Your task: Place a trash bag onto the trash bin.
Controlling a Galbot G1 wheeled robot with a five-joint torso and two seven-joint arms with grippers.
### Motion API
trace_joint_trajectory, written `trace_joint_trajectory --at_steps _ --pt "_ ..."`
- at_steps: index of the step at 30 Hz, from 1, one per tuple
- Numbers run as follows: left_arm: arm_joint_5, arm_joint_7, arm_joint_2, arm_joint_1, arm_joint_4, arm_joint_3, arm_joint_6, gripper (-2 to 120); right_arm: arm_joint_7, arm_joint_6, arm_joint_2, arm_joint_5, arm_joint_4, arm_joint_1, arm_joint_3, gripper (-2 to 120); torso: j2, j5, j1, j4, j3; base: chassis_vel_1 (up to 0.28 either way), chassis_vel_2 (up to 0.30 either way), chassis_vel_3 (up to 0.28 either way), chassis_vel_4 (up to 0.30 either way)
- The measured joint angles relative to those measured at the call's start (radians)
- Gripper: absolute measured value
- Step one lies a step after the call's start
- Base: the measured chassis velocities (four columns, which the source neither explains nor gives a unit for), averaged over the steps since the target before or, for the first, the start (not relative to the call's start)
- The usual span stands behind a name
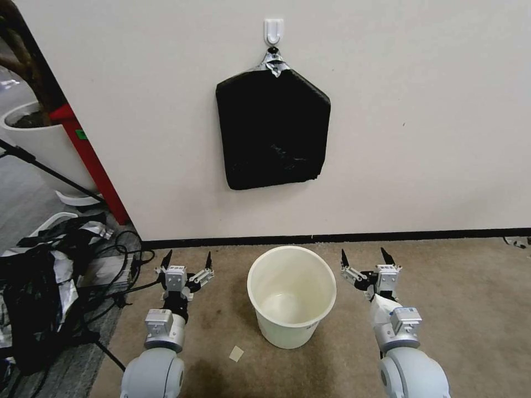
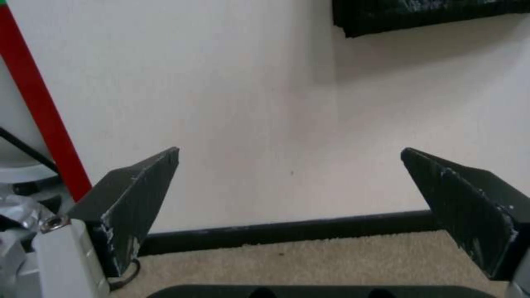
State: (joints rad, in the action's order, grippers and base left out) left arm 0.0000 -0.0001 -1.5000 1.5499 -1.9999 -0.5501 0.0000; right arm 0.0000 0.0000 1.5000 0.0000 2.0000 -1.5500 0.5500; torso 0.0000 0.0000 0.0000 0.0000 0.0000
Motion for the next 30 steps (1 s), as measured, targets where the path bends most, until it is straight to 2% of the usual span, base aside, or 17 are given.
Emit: trace_joint_trajectory --at_steps 21,24,25,26,27,28,30 --pt "-0.004 0.0 0.002 0.005 -0.001 0.0 -0.009 100 0.0 0.008 0.001 -0.003 0.0 -0.005 -0.002 100 0.0 0.0 0.0 0.0 0.0 0.0 0.0 0.0 0.0" --pt "-0.02 -0.003 0.009 0.021 -0.008 0.0 -0.044 100 0.003 0.044 0.01 -0.017 0.011 -0.024 -0.014 100 0.0 -0.0001 0.0 0.0 0.0 0.0 0.0 0.0 0.0" --pt "-0.049 -0.011 0.023 0.051 -0.022 0.001 -0.108 100 0.009 0.104 0.025 -0.039 0.027 -0.057 -0.035 100 0.0 0.0001 0.0 0.0001 0.0 0.0 0.0 0.0 0.0" --pt "-0.057 -0.014 0.026 0.059 -0.025 0.001 -0.125 100 0.011 0.124 0.03 -0.048 0.033 -0.069 -0.042 100 0.0 0.0 0.0 0.0 0.0 0.0 0.0 0.0 0.0" --pt "-0.083 -0.021 0.039 0.086 -0.038 0.002 -0.184 100 0.017 0.182 0.045 -0.07 0.05 -0.1 -0.06 100 0.0 0.0 0.0 0.0 0.0 0.0 0.0 0.0 0.0" --pt "-0.083 -0.021 0.039 0.086 -0.038 0.002 -0.184 100 0.017 0.182 0.045 -0.07 0.05 -0.1 -0.06 100 0.0 0.0 0.0 0.0 0.0 0.0 0.0 0.0 0.0" --pt "-0.096 -0.023 0.044 0.103 -0.044 0.003 -0.213 100 0.024 0.248 0.06 -0.096 0.069 -0.136 -0.083 100 0.0 0.0002 0.0 0.0002 0.0 0.0 0.0 0.0 0.0"
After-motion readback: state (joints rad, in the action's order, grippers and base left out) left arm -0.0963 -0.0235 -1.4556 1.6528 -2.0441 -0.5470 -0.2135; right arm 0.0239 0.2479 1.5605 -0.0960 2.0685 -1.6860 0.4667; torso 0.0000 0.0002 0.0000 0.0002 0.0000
